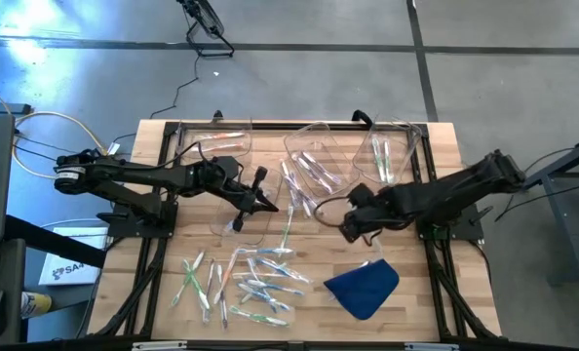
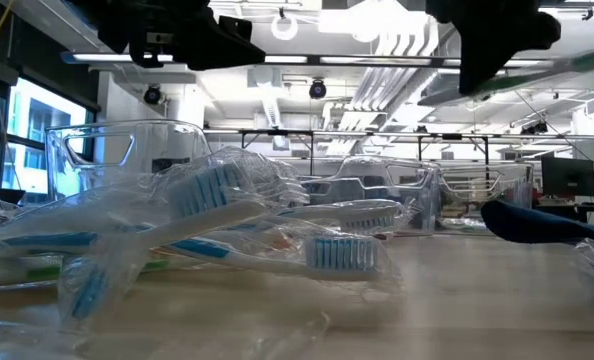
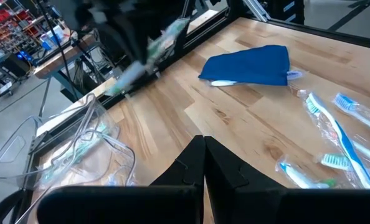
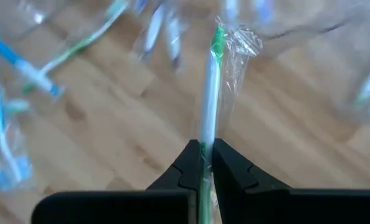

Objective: Pick & Place Toothbrushes
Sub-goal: Put the green toothbrush into the top right transparent bin

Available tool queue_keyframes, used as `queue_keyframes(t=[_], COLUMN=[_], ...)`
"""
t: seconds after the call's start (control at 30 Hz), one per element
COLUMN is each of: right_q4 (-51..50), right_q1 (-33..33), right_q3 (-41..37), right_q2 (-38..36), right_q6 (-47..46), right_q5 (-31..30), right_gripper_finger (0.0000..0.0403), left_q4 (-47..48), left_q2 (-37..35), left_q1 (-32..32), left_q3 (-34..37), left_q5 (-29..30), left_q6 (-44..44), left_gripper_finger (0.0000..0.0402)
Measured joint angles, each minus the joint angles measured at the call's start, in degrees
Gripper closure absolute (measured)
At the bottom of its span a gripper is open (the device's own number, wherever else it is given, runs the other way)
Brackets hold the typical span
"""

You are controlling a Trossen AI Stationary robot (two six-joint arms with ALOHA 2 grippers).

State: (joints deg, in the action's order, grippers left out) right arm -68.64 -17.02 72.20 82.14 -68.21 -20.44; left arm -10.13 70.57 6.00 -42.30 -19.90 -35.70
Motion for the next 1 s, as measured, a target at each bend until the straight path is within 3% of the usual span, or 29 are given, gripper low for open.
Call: queue_keyframes(t=[0.17, 0.37, 0.8, 1.0], right_q4=[-3.5, -4.9, -6.4, 0.5], right_q1=[2.5, 10.0, 34.5, 43.0], right_q3=[0.0, 0.0, 0.0, -1.2], right_q2=[-4.2, -6.2, -6.1, -6.1], right_q6=[-2.5, 0.2, 11.2, 18.8], right_q5=[-9.7, -18.1, -21.7, -21.4], right_gripper_finger=[0.0389, 0.0389, 0.0389, 0.0389], left_q4=[-0.4, -0.4, -0.4, -0.4], left_q2=[0.0, 0.0, 0.0, 0.0], left_q1=[0.0, 0.0, 0.0, 0.0], left_q3=[0.0, 0.0, 0.0, 0.0], left_q5=[0.0, 0.0, 0.0, 0.0], left_q6=[0.0, 0.0, 0.2, 0.2], left_gripper_finger=[0.0402, 0.0402, 0.0402, 0.0402])
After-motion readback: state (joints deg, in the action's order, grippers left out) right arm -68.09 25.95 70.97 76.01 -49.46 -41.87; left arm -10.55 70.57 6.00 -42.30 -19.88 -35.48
